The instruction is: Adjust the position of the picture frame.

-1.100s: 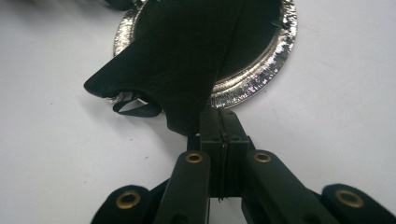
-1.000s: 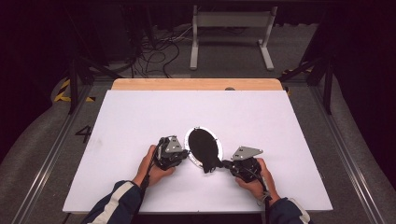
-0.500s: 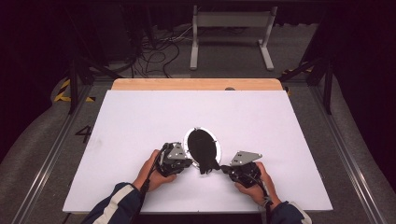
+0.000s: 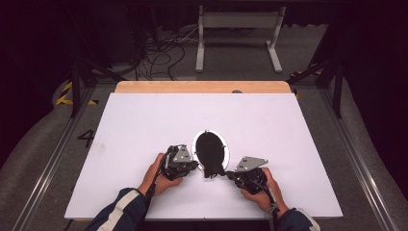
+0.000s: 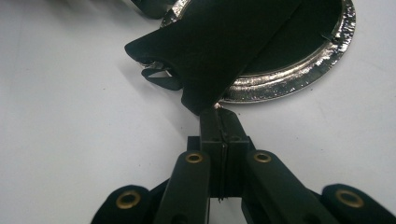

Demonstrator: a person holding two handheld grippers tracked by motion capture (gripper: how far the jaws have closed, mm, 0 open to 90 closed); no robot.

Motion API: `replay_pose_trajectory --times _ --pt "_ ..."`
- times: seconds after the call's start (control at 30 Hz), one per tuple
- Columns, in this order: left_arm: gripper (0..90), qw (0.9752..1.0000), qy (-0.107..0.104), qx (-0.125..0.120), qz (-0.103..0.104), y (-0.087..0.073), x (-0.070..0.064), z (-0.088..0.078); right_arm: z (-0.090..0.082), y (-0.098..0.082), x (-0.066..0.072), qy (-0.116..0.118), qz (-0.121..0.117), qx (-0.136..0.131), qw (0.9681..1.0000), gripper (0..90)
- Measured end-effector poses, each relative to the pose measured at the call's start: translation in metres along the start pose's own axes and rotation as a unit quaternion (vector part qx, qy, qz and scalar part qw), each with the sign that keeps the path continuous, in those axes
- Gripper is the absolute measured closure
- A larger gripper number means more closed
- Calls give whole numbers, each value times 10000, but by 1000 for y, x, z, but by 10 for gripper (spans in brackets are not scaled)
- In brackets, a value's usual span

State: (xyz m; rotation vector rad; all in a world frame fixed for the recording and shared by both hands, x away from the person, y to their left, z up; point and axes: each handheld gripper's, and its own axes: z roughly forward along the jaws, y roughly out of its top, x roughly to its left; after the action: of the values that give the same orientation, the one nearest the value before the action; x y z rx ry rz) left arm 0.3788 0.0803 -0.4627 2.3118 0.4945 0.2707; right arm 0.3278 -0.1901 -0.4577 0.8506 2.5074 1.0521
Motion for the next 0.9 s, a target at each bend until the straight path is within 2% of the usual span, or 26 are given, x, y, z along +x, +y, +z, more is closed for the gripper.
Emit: replay_pose_trajectory --times 0.9 --pt "880 9998 99 -107 -123 1 8 4 6 6 11 -11 -13 21 10000 900"
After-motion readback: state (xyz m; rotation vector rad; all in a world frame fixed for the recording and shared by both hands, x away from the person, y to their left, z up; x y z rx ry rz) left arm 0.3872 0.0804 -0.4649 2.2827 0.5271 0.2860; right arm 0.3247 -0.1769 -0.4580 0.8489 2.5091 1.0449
